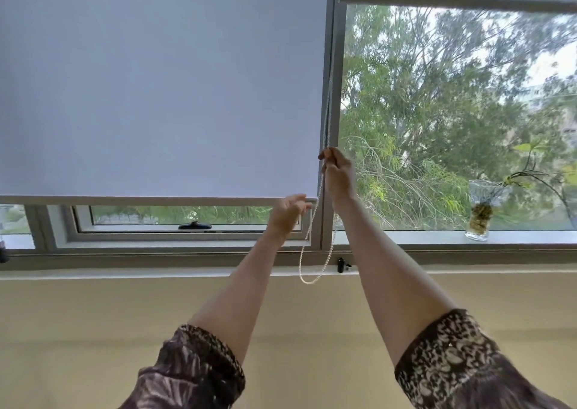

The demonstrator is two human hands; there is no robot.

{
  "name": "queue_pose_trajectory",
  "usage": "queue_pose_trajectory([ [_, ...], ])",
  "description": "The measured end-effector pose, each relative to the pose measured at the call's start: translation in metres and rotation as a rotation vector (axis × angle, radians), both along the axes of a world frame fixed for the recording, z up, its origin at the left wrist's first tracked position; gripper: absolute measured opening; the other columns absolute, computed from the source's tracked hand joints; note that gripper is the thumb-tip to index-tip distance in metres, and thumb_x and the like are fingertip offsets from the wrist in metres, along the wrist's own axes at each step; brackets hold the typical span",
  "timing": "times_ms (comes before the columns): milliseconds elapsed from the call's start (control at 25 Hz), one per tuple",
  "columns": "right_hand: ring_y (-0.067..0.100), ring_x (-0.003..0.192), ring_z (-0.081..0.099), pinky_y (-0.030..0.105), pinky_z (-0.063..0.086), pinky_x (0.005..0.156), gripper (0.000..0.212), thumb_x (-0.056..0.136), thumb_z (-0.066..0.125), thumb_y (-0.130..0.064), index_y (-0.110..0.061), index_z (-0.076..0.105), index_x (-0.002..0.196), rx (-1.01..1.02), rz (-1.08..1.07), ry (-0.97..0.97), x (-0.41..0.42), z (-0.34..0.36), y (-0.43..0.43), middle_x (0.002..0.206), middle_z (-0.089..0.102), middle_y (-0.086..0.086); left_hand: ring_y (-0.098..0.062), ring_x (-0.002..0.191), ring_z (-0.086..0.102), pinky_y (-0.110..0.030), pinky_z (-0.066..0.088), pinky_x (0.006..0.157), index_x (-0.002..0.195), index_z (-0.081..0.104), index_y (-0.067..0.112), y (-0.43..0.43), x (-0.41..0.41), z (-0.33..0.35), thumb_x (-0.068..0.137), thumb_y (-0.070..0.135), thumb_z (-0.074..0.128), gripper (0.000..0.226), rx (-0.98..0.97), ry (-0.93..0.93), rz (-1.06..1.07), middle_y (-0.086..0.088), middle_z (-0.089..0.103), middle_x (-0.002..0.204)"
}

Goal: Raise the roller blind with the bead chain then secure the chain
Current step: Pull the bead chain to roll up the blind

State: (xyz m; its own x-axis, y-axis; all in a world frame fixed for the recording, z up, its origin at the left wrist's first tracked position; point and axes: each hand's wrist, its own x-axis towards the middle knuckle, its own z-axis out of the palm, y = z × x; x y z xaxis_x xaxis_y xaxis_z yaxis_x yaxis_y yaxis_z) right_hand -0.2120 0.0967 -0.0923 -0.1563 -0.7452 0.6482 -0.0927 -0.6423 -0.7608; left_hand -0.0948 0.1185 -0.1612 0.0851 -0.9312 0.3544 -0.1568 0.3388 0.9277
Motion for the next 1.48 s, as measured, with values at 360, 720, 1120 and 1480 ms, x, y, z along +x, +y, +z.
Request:
queue_pose_trajectory([
  [360, 0.002, 0.042, 0.03, 0.02, 0.021, 0.041, 0.028, 0.095, 0.042, -0.005, -0.016, 0.059, 0.075, 0.077, 0.052, 0.042, -0.003, -0.064, 0.02, 0.054, 0.044, -0.008, -0.01, 0.077, 0.065, -0.003, 0.043, 0.048, 0.111, 0.068, -0.003, 0.011, -0.036, 0.09, 0.092, 0.015, 0.062, 0.027, -0.2, 0.158, 0.013, -0.016, 0.071, 0.106],
  [720, 0.009, 0.042, 0.035, 0.019, 0.028, 0.037, 0.029, 0.097, 0.044, -0.014, -0.019, 0.061, 0.074, 0.27, 0.245, 0.041, -0.006, -0.104, 0.042, 0.053, 0.045, -0.001, -0.018, 0.067, 0.066, -0.03, 0.059, 0.069, 0.103, 0.067, -0.012, 0.003, -0.036, 0.065, 0.09, 0.002, 0.061, 0.021, -0.165, 0.234, 0.101, -0.011, 0.069, 0.077],
  [1120, 0.025, 0.088, 0.062, 0.031, 0.051, 0.076, 0.043, 0.099, 0.041, -0.035, 0.001, 0.06, 0.112, 0.25, 0.279, -0.02, -0.025, -0.024, 0.029, 0.097, 0.066, 0.019, -0.006, 0.058, 0.068, -0.015, 0.055, 0.057, 0.093, 0.072, -0.005, 0.008, -0.028, 0.014, 0.087, 0.001, 0.064, 0.011, -0.187, 0.073, 0.096, -0.005, 0.072, 0.073],
  [1480, 0.011, 0.061, 0.057, 0.021, 0.048, 0.051, 0.034, 0.101, 0.039, -0.028, -0.002, 0.053, 0.117, 0.109, 0.143, -0.046, -0.006, 0.056, 0.029, 0.087, 0.063, 0.006, -0.007, 0.053, 0.065, -0.023, 0.058, 0.062, 0.088, 0.073, -0.007, 0.011, -0.048, -0.035, 0.088, 0.002, 0.064, 0.013, -0.13, 0.011, 0.057, -0.022, 0.074, 0.082],
])
